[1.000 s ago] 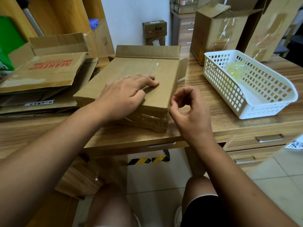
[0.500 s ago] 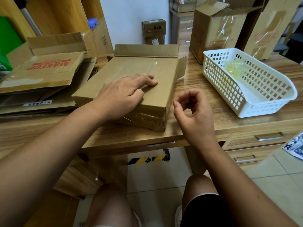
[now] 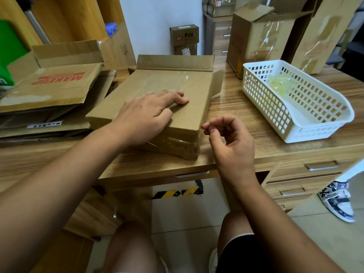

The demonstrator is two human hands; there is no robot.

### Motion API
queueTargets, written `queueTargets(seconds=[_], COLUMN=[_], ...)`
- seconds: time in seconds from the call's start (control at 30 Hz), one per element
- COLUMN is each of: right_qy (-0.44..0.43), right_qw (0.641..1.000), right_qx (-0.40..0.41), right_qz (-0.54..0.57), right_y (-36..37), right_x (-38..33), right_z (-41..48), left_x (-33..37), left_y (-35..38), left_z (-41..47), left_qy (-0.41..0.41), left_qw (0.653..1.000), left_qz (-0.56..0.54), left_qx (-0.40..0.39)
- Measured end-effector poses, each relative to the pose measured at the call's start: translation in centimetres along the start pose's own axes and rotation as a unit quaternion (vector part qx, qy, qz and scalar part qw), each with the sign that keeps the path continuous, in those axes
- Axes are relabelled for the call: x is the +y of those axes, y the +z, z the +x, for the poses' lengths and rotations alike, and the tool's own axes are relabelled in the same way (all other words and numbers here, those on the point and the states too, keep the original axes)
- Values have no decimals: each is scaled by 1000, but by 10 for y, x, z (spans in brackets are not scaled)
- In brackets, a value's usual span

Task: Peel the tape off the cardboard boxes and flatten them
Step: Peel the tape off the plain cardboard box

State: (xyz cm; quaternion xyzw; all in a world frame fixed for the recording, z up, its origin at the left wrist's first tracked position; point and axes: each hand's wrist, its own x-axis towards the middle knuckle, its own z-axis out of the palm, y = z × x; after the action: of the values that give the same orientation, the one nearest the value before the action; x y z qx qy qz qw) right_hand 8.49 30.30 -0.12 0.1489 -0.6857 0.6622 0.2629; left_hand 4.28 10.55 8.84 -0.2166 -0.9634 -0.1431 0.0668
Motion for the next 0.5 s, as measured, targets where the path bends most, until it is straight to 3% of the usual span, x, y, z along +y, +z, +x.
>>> queueTargets(seconds=[0.2,0.5], right_qy=[39,72], right_qw=[995,992], right_qx=[28,-1], right_qz=[87,104], right_y=[0,-6], right_x=[-3,-4], right_z=[1,7], left_x=[-1,-2], left_y=[0,2], left_z=[0,1], left_qy=[-1,0], left_qw=[1000,1000], left_qz=[-3,7], left_qx=[-7,-6])
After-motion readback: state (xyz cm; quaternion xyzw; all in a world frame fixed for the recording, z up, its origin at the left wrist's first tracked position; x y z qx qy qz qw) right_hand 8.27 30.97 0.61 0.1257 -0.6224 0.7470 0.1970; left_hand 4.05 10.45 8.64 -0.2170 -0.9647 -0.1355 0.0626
